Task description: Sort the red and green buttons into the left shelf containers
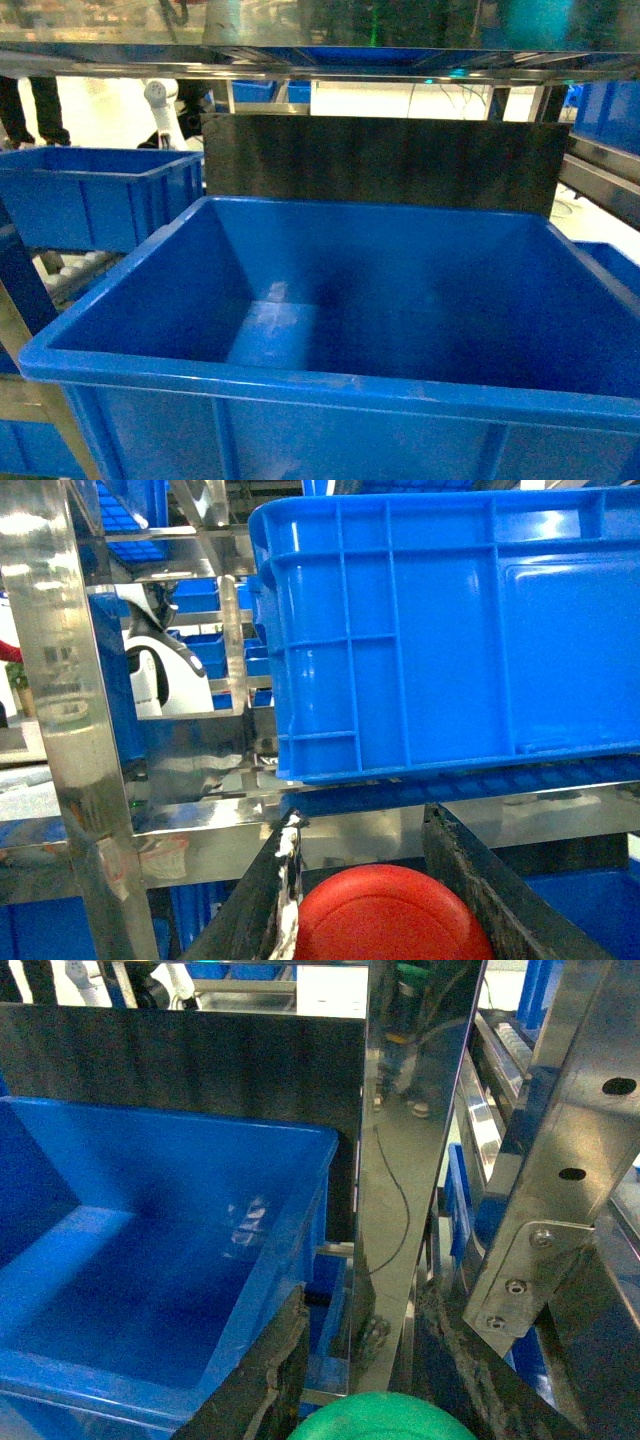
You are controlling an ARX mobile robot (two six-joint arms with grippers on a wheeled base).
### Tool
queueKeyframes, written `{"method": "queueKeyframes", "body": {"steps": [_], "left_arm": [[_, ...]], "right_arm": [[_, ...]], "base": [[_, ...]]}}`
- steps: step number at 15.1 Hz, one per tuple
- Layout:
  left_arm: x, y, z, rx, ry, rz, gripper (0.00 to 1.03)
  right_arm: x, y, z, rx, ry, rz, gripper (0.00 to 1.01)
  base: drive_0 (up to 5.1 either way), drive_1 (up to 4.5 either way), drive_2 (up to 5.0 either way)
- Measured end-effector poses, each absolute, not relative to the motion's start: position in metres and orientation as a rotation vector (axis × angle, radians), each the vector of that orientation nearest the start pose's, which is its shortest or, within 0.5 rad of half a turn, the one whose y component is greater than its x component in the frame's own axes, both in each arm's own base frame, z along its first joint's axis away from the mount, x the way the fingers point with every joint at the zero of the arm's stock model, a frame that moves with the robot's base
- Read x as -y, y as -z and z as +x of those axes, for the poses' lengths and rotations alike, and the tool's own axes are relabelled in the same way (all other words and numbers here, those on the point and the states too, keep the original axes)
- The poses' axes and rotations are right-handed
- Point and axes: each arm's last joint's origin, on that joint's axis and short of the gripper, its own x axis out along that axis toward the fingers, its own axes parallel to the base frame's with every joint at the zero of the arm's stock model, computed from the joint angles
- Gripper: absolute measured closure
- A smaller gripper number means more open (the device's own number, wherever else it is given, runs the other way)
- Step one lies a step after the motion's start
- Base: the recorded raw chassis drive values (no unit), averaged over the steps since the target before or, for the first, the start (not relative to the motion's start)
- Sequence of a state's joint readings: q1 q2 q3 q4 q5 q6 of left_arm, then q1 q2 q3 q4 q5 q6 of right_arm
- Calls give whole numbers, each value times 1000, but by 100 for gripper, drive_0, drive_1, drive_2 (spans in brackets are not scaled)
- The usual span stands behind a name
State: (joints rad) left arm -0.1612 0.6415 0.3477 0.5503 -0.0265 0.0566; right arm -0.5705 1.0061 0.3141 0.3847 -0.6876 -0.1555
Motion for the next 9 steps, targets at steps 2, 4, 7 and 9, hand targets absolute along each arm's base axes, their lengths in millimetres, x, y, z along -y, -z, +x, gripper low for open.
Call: {"method": "queueKeyframes", "body": {"steps": [2, 4, 7, 9], "left_arm": [[24, -272, 152, 259, 128, 32, 72], [24, -272, 152, 259, 128, 32, 72], [24, -272, 152, 259, 128, 32, 72], [24, -273, 152, 260, 128, 32, 72]], "right_arm": [[85, -191, 174, -220, -141, 13, 72], [57, -191, 186, -218, -245, 25, 72], [11, -199, 193, -175, -373, -14, 72], [-6, -185, 207, -209, -408, -26, 72]], "base": [[0, 0, 0], [0, 0, 0], [0, 0, 0], [0, 0, 0]]}}
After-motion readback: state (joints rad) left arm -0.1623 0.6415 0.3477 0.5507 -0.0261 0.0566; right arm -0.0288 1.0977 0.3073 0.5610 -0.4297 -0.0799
